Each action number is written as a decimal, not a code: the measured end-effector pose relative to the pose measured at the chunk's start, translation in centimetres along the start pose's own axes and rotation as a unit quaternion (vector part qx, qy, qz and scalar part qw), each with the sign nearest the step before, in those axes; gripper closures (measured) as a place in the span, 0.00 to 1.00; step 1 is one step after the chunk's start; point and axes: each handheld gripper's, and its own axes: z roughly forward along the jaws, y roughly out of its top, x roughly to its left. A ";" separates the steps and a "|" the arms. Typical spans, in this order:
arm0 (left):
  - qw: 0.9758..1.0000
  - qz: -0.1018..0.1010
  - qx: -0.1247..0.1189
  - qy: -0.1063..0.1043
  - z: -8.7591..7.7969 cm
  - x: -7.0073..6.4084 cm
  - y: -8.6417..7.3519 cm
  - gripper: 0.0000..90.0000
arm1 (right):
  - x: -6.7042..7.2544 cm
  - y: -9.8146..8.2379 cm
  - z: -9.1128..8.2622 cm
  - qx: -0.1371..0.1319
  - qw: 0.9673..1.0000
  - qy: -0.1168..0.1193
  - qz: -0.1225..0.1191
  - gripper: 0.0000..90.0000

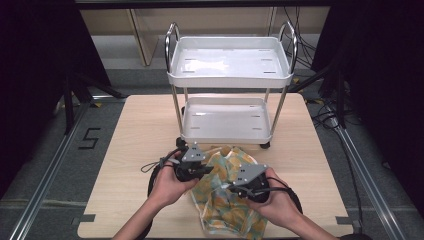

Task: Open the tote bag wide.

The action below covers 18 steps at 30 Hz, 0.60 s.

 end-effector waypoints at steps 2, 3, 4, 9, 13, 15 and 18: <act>1.000 0.003 0.008 0.013 0.0 0.6 0.5 0.99 | 0.6 -0.3 -0.3 0.007 1.000 0.013 0.003 1.00; 1.000 0.001 0.014 0.024 0.0 0.9 0.6 0.99 | 0.8 -0.5 -0.5 0.006 1.000 0.019 -0.002 1.00; 0.999 0.001 0.016 0.033 0.0 1.2 0.8 0.99 | 1.0 -0.6 -0.7 0.008 1.000 0.024 -0.001 1.00; 0.997 -0.018 0.030 0.070 -0.2 3.3 0.8 0.99 | 1.7 -2.0 -1.7 0.018 0.998 0.060 0.005 1.00; 0.994 -0.032 0.037 0.096 -1.1 4.4 0.4 0.99 | 2.0 -3.2 -2.4 0.032 0.997 0.071 0.007 1.00; 0.993 -0.038 0.037 0.104 -1.6 4.6 0.3 0.99 | 2.0 -3.5 -3.0 0.036 0.997 0.068 0.012 1.00; 0.992 -0.037 0.038 0.115 -2.4 4.5 0.3 0.99 | 1.8 -3.8 -3.7 0.037 0.997 0.064 0.017 1.00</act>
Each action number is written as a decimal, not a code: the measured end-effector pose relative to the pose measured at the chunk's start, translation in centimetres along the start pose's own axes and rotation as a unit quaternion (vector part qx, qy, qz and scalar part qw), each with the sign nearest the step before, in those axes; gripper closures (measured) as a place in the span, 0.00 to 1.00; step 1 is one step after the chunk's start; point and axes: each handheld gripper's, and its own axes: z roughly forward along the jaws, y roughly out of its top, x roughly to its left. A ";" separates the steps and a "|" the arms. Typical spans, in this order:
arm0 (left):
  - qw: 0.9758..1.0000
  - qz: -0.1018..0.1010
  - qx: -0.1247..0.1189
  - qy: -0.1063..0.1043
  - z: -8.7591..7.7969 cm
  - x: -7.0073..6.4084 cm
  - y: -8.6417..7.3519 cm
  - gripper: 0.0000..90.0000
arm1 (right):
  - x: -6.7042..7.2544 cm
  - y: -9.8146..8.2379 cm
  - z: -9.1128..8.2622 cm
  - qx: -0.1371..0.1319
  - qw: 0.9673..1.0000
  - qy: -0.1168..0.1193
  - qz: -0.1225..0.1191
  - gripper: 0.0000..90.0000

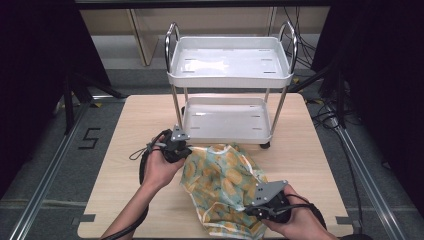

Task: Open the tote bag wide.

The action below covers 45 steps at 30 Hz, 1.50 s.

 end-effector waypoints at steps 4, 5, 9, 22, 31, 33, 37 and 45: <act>1.000 0.000 -0.010 0.015 -1.6 0.3 -0.1 0.99 | -0.8 -0.6 -0.9 0.007 1.000 -0.012 -0.003 1.00; 1.000 0.012 -0.014 0.022 -1.8 0.5 -0.2 0.99 | -0.9 -0.8 -1.1 0.009 1.000 -0.017 0.009 1.00; 0.999 0.018 -0.011 0.029 -2.9 1.0 -0.7 0.99 | -1.5 -1.3 -1.7 0.015 0.999 -0.024 0.015 1.00; 0.999 0.027 -0.019 0.018 -0.4 -0.8 0.3 0.99 | -1.5 -2.6 -0.8 0.086 0.996 0.026 0.008 1.00; 0.998 0.055 -0.040 -0.001 2.1 -3.0 1.1 0.67 | -1.6 -1.8 -1.9 0.062 0.997 0.039 0.009 0.74; 0.997 0.061 -0.049 -0.008 1.5 -3.4 1.3 0.52 | -1.6 -1.6 -2.1 0.051 0.998 0.035 0.009 0.70; 0.996 0.063 -0.065 -0.026 -0.6 -4.2 1.5 0.46 | -2.3 -0.1 -4.2 -0.026 0.999 0.008 0.019 0.51; 0.990 0.102 -0.057 -0.073 -3.0 -7.4 1.3 0.48 | -4.7 2.1 -4.8 -0.074 0.995 -0.060 0.037 0.47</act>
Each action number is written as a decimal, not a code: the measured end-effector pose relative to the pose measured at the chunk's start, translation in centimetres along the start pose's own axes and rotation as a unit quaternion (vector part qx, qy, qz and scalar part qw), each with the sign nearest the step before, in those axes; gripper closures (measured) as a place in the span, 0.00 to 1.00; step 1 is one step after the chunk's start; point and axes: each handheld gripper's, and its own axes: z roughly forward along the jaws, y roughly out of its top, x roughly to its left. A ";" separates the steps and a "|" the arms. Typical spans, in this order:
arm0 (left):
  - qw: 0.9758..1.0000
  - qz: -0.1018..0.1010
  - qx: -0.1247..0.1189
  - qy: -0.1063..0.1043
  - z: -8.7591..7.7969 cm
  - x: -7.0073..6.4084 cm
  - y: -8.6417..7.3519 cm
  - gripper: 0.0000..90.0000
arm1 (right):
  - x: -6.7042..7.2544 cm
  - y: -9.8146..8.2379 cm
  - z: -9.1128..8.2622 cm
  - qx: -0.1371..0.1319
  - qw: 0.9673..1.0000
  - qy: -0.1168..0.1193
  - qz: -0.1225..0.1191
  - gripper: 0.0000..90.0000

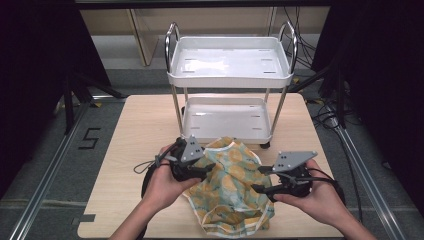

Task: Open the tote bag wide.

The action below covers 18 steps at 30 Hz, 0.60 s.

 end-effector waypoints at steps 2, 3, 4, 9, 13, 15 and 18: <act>0.999 -0.001 0.010 -0.036 0.6 -1.4 -0.4 0.47 | -0.2 0.3 1.2 0.011 1.000 0.001 0.004 0.46; 0.999 -0.002 0.017 -0.047 1.0 -2.1 -0.7 0.46 | -0.3 0.4 1.9 0.022 1.000 -0.005 -0.001 0.46; 0.998 0.003 0.027 -0.058 1.5 -2.6 -1.0 0.44 | -0.4 0.5 2.6 0.024 1.000 -0.013 -0.008 0.45; 0.995 -0.012 0.028 -0.091 2.9 -3.9 -1.7 0.35 | -0.6 1.1 5.7 0.062 0.998 -0.019 -0.018 0.44; 0.994 -0.025 0.016 -0.104 3.1 -4.1 -1.7 0.33 | -1.2 1.2 7.3 0.082 0.996 -0.033 -0.026 0.45; 0.994 -0.018 0.022 -0.101 3.6 -4.2 -1.8 0.33 | -1.3 1.1 8.0 0.088 0.995 -0.036 -0.026 0.48; 0.995 -0.007 0.030 -0.100 4.4 -4.5 -2.2 0.38 | -1.4 0.8 8.8 0.102 0.994 -0.038 -0.027 0.57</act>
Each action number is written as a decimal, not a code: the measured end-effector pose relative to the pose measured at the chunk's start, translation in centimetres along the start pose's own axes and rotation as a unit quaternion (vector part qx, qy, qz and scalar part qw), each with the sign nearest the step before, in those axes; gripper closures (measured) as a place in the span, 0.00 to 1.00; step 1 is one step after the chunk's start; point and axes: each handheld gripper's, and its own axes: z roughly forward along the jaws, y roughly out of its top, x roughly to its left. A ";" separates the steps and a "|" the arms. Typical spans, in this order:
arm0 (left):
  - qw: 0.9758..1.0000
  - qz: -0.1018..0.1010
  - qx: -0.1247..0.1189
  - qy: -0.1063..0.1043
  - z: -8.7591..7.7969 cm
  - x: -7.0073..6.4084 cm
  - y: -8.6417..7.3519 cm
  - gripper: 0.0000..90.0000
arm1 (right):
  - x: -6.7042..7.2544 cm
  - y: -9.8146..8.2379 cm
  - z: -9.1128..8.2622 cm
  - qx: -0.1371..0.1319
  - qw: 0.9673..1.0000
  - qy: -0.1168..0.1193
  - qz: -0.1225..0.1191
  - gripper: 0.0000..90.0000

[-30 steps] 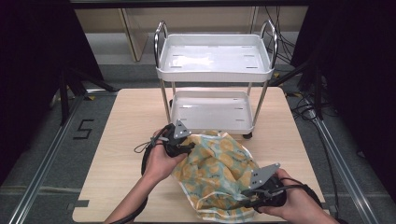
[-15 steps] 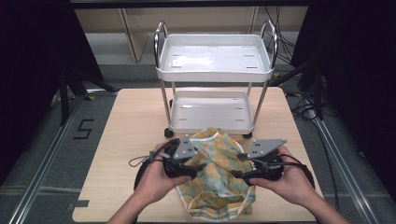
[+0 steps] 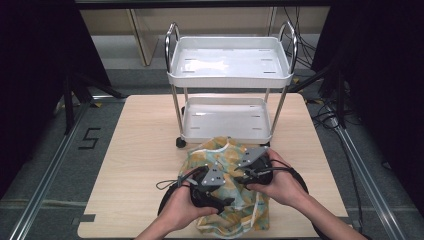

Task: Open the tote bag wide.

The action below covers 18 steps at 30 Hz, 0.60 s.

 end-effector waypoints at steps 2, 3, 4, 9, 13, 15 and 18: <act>1.000 0.021 0.009 0.012 0.2 0.0 -0.1 0.48 | 0.0 -0.1 0.5 0.001 1.000 0.010 -0.006 0.66; 0.999 0.027 0.010 0.018 0.4 0.0 -0.2 0.55 | -0.1 -0.2 0.7 0.000 1.000 0.007 -0.016 0.72; 0.999 0.030 0.015 0.020 0.4 0.0 -0.3 0.60 | -0.1 -0.3 0.9 0.008 1.000 0.005 -0.010 0.78; 0.999 0.028 0.019 0.027 0.5 0.3 -0.6 0.81 | 0.0 -0.2 0.7 0.010 0.999 0.017 0.028 0.99; 0.999 0.017 0.019 0.029 0.5 0.5 -0.5 0.95 | -0.2 -0.3 0.3 -0.010 1.000 0.008 0.024 1.00; 0.999 0.014 0.020 0.029 0.4 0.5 -0.5 0.99 | -0.4 -0.4 0.1 -0.018 1.000 0.005 0.024 1.00; 0.999 0.021 0.021 0.023 0.3 0.2 -0.5 1.00 | -0.6 -0.7 -0.6 -0.030 0.999 0.001 0.040 1.00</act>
